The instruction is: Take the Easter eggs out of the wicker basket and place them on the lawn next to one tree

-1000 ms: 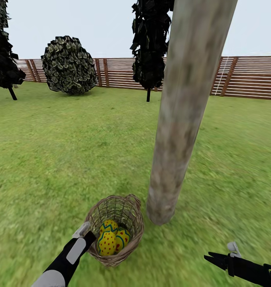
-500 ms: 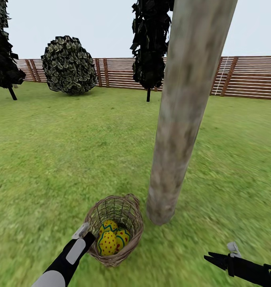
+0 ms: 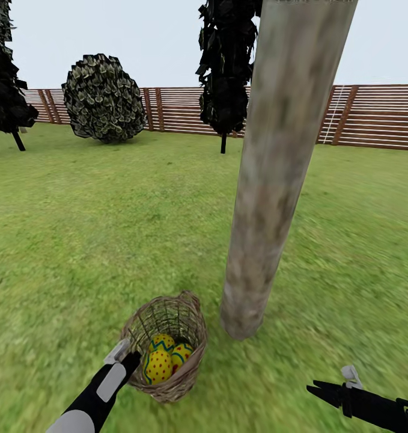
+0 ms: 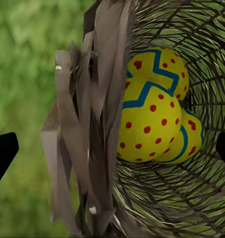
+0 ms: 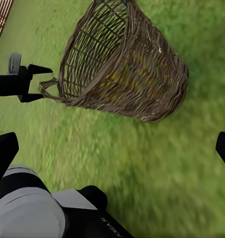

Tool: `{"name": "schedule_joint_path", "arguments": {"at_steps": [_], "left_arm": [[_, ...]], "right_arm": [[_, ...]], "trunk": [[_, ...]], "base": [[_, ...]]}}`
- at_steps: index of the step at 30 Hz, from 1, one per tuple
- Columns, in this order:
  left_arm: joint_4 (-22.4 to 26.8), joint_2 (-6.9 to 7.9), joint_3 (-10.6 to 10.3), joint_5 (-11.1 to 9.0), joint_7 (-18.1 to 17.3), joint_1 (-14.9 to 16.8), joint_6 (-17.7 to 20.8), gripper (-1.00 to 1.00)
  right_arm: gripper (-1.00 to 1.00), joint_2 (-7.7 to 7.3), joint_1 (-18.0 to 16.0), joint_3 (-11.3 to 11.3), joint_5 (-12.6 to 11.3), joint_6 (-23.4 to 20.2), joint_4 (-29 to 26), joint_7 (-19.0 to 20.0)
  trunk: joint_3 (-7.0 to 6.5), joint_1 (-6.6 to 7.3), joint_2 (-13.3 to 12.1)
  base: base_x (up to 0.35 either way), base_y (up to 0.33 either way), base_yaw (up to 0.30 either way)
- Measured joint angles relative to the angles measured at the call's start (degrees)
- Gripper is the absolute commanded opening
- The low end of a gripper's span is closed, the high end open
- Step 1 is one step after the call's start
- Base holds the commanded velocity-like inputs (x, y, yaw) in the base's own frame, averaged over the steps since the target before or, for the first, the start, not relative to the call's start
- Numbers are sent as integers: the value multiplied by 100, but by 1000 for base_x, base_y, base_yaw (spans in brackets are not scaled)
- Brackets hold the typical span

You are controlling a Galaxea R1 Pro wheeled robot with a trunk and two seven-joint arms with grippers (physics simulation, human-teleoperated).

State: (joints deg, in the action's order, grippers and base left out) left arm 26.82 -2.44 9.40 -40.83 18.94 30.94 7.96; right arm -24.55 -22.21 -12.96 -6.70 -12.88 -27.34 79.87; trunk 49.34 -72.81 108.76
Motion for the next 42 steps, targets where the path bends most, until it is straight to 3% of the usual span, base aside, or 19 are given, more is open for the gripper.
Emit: {"name": "schedule_joint_path", "arguments": {"at_steps": [8,10,14,34,42], "left_arm": [[311,30,-34,23,51,5,101,100],[312,236,-30,35,41,2,214,100],[304,351,-4,16,12,-13,757,100],[231,464,7,13,2,-44,811,100],[169,466,4,33,-5,-53,806,100]], "right_arm": [[100,15,0,6,24,32,17,-26],[100,25,0,6,25,37,18,-20],[100,28,0,3,22,38,18,-27],[100,31,0,38,48,44,-3,-44],[100,36,0,13,57,55,-26,-43]], "trunk": [[-144,176,-321],[-180,219,-401],[-251,305,-562],[-610,747,-1364],[-611,747,-1365]], "base": [[0,0,0],[-73,63,0],[-211,188,0],[-33,28,0],[0,43,0]]}}
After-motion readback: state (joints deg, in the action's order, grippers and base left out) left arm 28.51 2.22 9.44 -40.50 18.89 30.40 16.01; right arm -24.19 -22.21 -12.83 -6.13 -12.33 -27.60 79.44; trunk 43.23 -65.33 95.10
